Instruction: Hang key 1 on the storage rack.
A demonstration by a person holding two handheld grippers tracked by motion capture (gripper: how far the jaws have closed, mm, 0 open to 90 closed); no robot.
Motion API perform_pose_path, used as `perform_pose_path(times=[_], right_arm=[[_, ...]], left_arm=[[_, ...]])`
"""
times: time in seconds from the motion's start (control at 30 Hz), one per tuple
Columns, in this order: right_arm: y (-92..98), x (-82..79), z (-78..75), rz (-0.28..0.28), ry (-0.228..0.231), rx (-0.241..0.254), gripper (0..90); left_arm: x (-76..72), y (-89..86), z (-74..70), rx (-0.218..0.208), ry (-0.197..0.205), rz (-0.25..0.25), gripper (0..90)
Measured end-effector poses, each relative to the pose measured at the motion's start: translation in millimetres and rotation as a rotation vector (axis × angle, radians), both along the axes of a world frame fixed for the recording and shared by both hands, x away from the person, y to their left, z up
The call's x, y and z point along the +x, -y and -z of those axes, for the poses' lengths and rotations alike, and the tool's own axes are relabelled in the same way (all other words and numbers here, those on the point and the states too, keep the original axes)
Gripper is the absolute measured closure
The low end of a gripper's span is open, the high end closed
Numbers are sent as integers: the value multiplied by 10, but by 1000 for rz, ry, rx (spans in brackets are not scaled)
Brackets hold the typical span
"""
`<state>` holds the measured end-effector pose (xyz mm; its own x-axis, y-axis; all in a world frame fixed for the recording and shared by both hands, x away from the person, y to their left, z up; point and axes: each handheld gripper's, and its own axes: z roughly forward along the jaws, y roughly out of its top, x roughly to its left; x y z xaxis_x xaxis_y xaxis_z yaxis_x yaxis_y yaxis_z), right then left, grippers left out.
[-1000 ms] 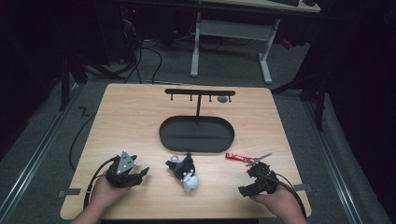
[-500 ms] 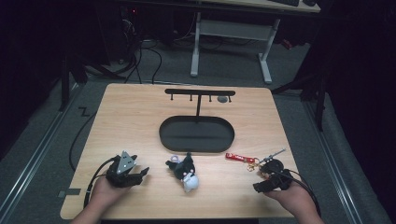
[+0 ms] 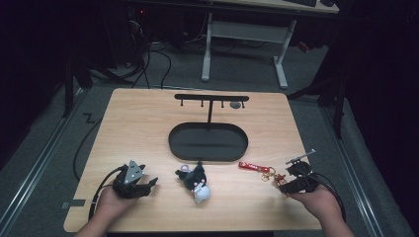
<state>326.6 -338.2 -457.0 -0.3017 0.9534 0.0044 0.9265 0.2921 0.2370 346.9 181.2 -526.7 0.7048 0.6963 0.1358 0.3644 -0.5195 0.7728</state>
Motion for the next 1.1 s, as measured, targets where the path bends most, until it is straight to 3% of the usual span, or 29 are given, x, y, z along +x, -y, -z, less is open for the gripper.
perform_pose_path(times=[0.3,0.63,0.7,0.87,1.1], right_arm=[[30,156,120,18,-23,-18,513],[76,218,215,34,-12,-2,509],[76,225,229,38,-28,1,503],[52,239,289,28,-36,15,511],[-6,266,315,7,-37,-1,544]], left_arm=[[-7,-5,4,8,-3,3,335],[-20,-3,2,9,1,6,333],[-21,-1,2,8,1,6,332],[-24,4,6,7,1,8,332],[-25,4,7,9,1,10,331]])
